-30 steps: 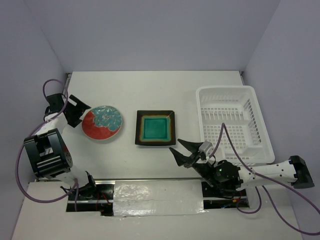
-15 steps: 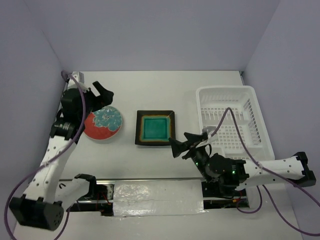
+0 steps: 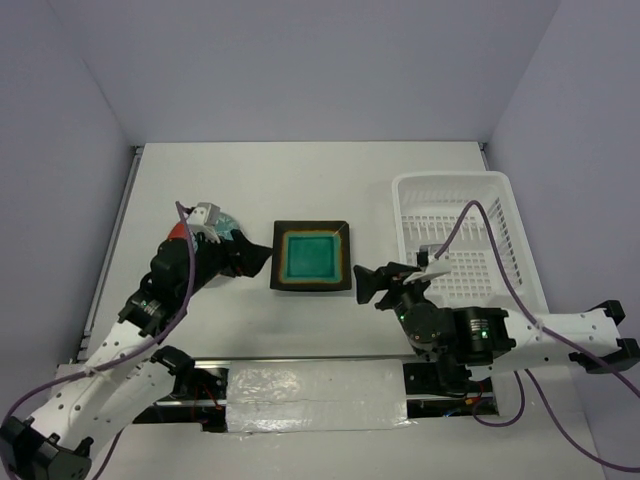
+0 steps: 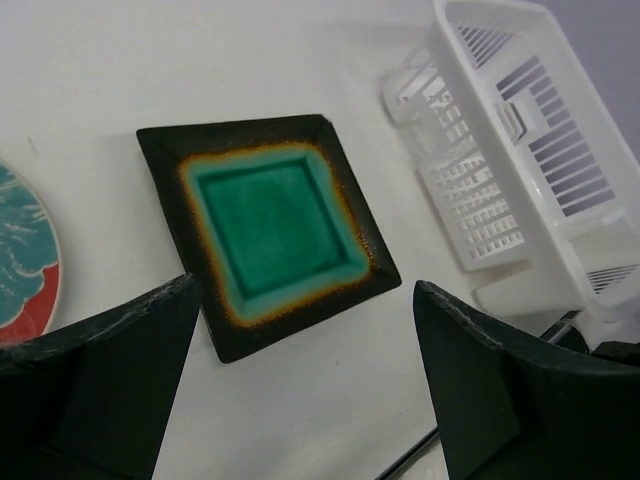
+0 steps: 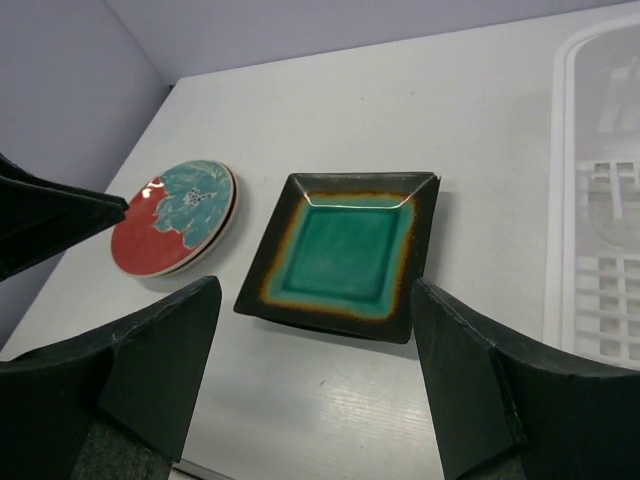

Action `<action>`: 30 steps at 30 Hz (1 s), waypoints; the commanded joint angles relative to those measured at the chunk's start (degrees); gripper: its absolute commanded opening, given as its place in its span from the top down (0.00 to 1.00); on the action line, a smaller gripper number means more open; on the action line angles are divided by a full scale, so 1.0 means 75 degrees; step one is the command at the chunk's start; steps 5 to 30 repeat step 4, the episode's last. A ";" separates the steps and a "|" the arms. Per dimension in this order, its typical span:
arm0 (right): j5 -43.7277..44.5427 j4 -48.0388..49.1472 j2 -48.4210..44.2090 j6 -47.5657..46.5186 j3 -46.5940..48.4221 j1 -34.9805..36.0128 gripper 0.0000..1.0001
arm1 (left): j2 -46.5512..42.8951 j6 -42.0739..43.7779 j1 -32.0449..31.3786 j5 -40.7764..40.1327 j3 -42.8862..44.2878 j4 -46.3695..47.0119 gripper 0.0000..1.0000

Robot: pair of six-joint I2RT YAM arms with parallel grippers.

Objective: Unload the plates from the dish rack

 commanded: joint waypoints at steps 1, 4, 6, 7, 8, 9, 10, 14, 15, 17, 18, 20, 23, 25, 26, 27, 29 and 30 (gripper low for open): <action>0.0252 -0.0007 -0.0050 -0.0137 0.0310 -0.0023 0.16 | -0.0366 0.0251 -0.0049 0.0398 -0.0091 0.1149 0.00; 0.0391 0.0215 -0.0074 -0.0336 0.0205 -0.0012 0.16 | -0.0436 0.0251 -0.0049 0.0468 -0.0114 0.1173 0.00; 0.0391 0.0215 -0.0074 -0.0336 0.0205 -0.0012 0.16 | -0.0436 0.0251 -0.0049 0.0468 -0.0114 0.1173 0.00; 0.0391 0.0215 -0.0074 -0.0336 0.0205 -0.0012 0.16 | -0.0436 0.0251 -0.0049 0.0468 -0.0114 0.1173 0.00; 0.0391 0.0215 -0.0074 -0.0336 0.0205 -0.0012 0.16 | -0.0436 0.0251 -0.0049 0.0468 -0.0114 0.1173 0.00; 0.0391 0.0215 -0.0074 -0.0336 0.0205 -0.0012 0.16 | -0.0436 0.0251 -0.0049 0.0468 -0.0114 0.1173 0.00; 0.0391 0.0215 -0.0074 -0.0336 0.0205 -0.0012 0.16 | -0.0436 0.0251 -0.0049 0.0468 -0.0114 0.1173 0.00; 0.0391 0.0215 -0.0074 -0.0336 0.0205 -0.0012 0.16 | -0.0436 0.0251 -0.0049 0.0468 -0.0114 0.1173 0.00; 0.0391 0.0215 -0.0074 -0.0336 0.0205 -0.0012 0.16 | -0.0436 0.0251 -0.0049 0.0468 -0.0114 0.1173 0.00; 0.0391 0.0215 -0.0074 -0.0336 0.0205 -0.0012 0.16 | -0.0436 0.0251 -0.0049 0.0468 -0.0114 0.1173 0.00; 0.0391 0.0215 -0.0074 -0.0336 0.0205 -0.0012 0.16 | -0.0436 0.0251 -0.0049 0.0468 -0.0114 0.1173 0.00; 0.0391 0.0215 -0.0074 -0.0336 0.0205 -0.0012 0.16 | -0.0436 0.0251 -0.0049 0.0468 -0.0114 0.1173 0.00; 0.0391 0.0215 -0.0074 -0.0336 0.0205 -0.0012 0.16 | -0.0436 0.0251 -0.0049 0.0468 -0.0114 0.1173 0.00; 0.0391 0.0215 -0.0074 -0.0336 0.0205 -0.0012 0.16 | -0.0436 0.0251 -0.0049 0.0468 -0.0114 0.1173 0.00; 0.0391 0.0215 -0.0074 -0.0336 0.0205 -0.0012 0.16 | -0.0436 0.0251 -0.0049 0.0468 -0.0114 0.1173 0.00; 0.0391 0.0215 -0.0074 -0.0336 0.0205 -0.0012 0.16 | -0.0436 0.0251 -0.0049 0.0468 -0.0114 0.1173 0.00; 0.0391 0.0215 -0.0074 -0.0336 0.0205 -0.0012 0.16 | -0.0436 0.0251 -0.0049 0.0468 -0.0114 0.1173 0.00; 0.0391 0.0215 -0.0074 -0.0336 0.0205 -0.0012 0.16 | -0.0436 0.0251 -0.0049 0.0468 -0.0114 0.1173 0.00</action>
